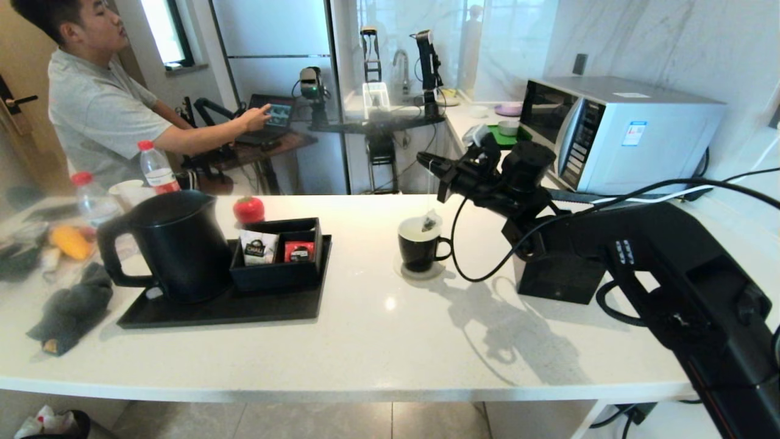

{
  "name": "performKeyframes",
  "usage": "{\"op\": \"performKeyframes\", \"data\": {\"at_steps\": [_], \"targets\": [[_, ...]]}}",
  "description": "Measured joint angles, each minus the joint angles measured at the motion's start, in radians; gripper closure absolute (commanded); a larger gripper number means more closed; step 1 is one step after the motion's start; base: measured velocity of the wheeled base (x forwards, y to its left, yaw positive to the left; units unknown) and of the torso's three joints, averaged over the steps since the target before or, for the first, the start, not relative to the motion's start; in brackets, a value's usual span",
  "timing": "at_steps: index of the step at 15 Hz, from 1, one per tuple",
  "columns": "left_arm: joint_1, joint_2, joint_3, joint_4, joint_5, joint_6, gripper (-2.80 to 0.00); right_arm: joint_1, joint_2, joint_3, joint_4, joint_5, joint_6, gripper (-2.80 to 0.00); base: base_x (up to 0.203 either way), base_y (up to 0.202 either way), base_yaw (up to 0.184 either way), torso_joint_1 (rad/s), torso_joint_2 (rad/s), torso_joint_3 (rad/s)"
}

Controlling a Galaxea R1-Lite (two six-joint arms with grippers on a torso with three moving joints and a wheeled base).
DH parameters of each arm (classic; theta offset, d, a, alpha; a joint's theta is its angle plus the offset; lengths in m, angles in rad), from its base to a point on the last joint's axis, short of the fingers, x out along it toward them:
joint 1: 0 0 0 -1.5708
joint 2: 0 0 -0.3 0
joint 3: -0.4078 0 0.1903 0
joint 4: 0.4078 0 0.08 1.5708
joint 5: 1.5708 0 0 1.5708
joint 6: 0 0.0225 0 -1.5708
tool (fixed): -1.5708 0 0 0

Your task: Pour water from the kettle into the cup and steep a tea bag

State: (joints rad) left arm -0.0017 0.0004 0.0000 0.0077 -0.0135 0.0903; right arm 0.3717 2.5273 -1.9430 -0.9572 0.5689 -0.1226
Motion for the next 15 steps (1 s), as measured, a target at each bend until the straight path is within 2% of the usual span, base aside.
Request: {"op": "performKeyframes", "data": {"at_steps": [5,10,15], "targets": [[0.0,0.0,0.0,0.0,0.0,0.0,0.0,0.0,0.041,0.006,-0.035,0.0,-0.001,0.0,0.0,0.0,0.0,0.0,0.0,0.0],[0.0,0.0,0.0,0.0,0.0,0.0,0.0,-0.001,0.082,0.073,-0.096,0.0,-0.001,0.0,0.0,0.0,0.0,0.0,0.0,0.0],[0.0,0.0,0.0,0.0,0.0,0.0,0.0,-0.008,0.085,0.066,-0.084,0.0,0.001,0.0,0.0,0.0,0.0,0.0,0.0,0.0]]}}
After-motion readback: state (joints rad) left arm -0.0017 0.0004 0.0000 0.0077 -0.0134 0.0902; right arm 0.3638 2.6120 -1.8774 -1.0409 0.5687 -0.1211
